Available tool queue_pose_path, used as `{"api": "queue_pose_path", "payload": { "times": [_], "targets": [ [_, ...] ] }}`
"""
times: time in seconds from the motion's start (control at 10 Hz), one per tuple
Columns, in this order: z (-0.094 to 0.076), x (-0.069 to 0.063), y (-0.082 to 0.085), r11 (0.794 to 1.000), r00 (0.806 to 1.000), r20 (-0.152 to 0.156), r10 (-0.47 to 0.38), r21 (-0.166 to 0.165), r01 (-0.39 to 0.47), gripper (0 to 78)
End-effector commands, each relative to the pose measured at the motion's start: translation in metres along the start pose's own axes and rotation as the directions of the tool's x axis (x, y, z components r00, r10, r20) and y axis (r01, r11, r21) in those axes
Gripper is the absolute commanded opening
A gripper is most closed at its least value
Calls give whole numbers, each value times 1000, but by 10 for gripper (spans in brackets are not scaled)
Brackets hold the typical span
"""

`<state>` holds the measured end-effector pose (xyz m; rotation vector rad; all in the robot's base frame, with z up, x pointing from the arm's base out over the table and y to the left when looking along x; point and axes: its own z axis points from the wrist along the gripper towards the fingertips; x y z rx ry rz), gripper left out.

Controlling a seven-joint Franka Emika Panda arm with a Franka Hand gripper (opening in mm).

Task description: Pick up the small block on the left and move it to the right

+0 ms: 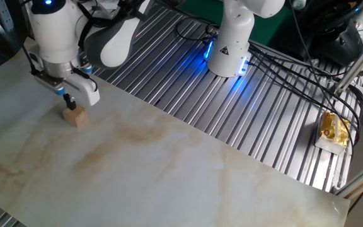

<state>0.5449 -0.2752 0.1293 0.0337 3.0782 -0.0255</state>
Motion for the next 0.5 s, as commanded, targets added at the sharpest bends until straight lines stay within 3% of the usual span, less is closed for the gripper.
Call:
{"api": "queue_pose_path", "payload": {
  "times": [0.1,0.4,0.5],
  "targets": [
    [-2,-1,-1,1000,1000,14,8,-1,-8,0],
    [-1,0,-1,1000,1000,14,7,-1,-7,0],
    [-1,0,-1,1000,1000,14,7,-1,-7,773]
  ]
}}
